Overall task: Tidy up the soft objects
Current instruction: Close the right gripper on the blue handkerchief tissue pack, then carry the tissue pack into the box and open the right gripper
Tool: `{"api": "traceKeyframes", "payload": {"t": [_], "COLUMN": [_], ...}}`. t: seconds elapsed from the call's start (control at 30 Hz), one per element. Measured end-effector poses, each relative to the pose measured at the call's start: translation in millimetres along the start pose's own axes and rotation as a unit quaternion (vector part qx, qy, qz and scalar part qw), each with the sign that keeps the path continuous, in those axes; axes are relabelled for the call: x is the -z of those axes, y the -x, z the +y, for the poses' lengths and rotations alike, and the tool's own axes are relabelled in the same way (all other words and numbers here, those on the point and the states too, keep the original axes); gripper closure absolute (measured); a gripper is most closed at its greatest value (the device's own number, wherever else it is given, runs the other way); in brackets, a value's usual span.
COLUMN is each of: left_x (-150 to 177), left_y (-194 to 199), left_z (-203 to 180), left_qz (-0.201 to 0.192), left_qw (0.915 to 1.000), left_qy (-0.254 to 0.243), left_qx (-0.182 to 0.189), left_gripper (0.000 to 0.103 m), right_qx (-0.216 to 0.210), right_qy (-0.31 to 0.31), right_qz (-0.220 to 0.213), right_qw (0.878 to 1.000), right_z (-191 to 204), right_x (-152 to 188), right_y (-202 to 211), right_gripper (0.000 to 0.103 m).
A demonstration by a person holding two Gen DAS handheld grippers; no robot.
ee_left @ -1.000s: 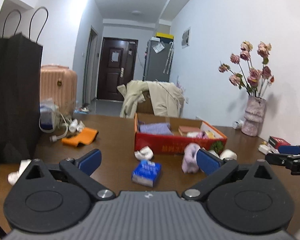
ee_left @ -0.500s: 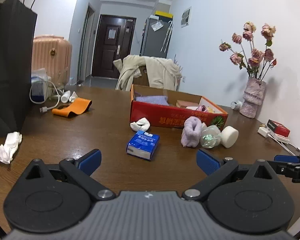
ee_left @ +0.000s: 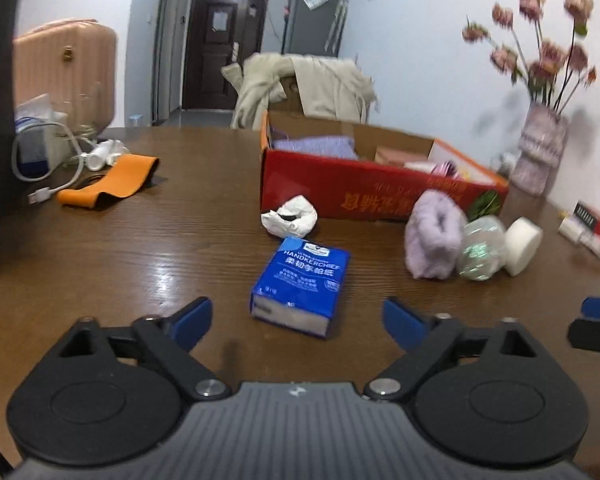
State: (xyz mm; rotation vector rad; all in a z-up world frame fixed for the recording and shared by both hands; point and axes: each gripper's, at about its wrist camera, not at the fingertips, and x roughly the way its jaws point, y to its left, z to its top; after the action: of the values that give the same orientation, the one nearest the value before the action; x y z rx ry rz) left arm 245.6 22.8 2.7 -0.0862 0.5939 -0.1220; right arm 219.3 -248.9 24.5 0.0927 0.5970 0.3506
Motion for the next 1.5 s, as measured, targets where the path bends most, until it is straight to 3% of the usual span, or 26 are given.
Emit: {"api": "traceKeyframes", "payload": {"t": [0.1,0.13,0.2,0.27,0.33,0.4,0.43,0.5,0.57,0.67,0.73,0.8,0.83,0.9,1.0,1.1,1.23,1.5], "left_x": [-6,-7,-7,-5,-1,8,13,21,24,24,25,27,27,31,32,32,30,34], "left_y": [-21,-26,-32,-27,-15,-1,5,17,23,32,37,38,37,34,22,16,19,18], "left_z": [0,0,0,-4,-10,-19,-22,-20,-9,19,30,33,30,20,7,7,14,13], "left_qz": [0.012,0.015,0.022,0.015,0.01,0.011,0.01,-0.004,-0.01,-0.011,0.0,0.014,0.023,0.033,0.054,0.057,0.052,0.069], "left_qw": [0.9998,0.9998,0.9993,0.998,0.9928,0.9801,0.9752,0.9765,0.9843,0.9923,0.99,0.9836,0.9805,0.9761,0.9752,0.9771,0.9736,0.9729], "left_qy": [-0.014,-0.016,-0.023,-0.036,-0.048,-0.087,-0.106,-0.121,-0.102,-0.019,0.033,0.072,0.076,0.072,0.073,0.098,0.122,0.127], "left_qx": [-0.003,0.003,0.02,0.049,0.109,0.178,0.194,0.178,0.144,0.122,0.137,0.165,0.179,0.202,0.202,0.18,0.186,0.181], "left_gripper": [0.025,0.036,0.049,0.05,0.05,0.047,0.042,0.029,0.028,0.033,0.043,0.05,0.057,0.059,0.069,0.072,0.072,0.071], "right_qx": [-0.006,-0.008,-0.012,-0.016,-0.026,-0.039,-0.046,-0.061,-0.067,-0.082,-0.1,-0.11,-0.106,-0.099,-0.108,-0.127,-0.126,-0.116], "right_qy": [0.0,0.001,0.0,0.001,0.005,0.006,0.006,0.003,-0.003,-0.012,-0.018,-0.022,-0.025,-0.032,-0.04,-0.039,-0.041,-0.08], "right_qz": [0.005,0.007,0.012,0.013,0.01,0.005,0.005,0.009,0.021,0.036,0.046,0.051,0.052,0.057,0.07,0.084,0.071,0.067], "right_qw": [1.0,1.0,1.0,1.0,1.0,0.999,0.999,0.998,0.998,0.996,0.994,0.992,0.993,0.993,0.991,0.988,0.989,0.988], "right_z": [2,2,4,6,9,12,14,16,18,22,23,23,24,23,25,29,27,19], "right_x": [-5,-7,-11,-14,-16,-19,-21,-22,-21,-16,-12,-9,-7,-4,-3,3,7,5], "right_y": [-14,-19,-29,-36,-41,-44,-46,-51,-58,-65,-68,-72,-73,-75,-66,-48,-33,-54], "right_gripper": [0.019,0.02,0.023,0.025,0.029,0.03,0.032,0.035,0.041,0.045,0.06,0.064,0.064,0.068,0.074,0.076,0.075,0.075]}}
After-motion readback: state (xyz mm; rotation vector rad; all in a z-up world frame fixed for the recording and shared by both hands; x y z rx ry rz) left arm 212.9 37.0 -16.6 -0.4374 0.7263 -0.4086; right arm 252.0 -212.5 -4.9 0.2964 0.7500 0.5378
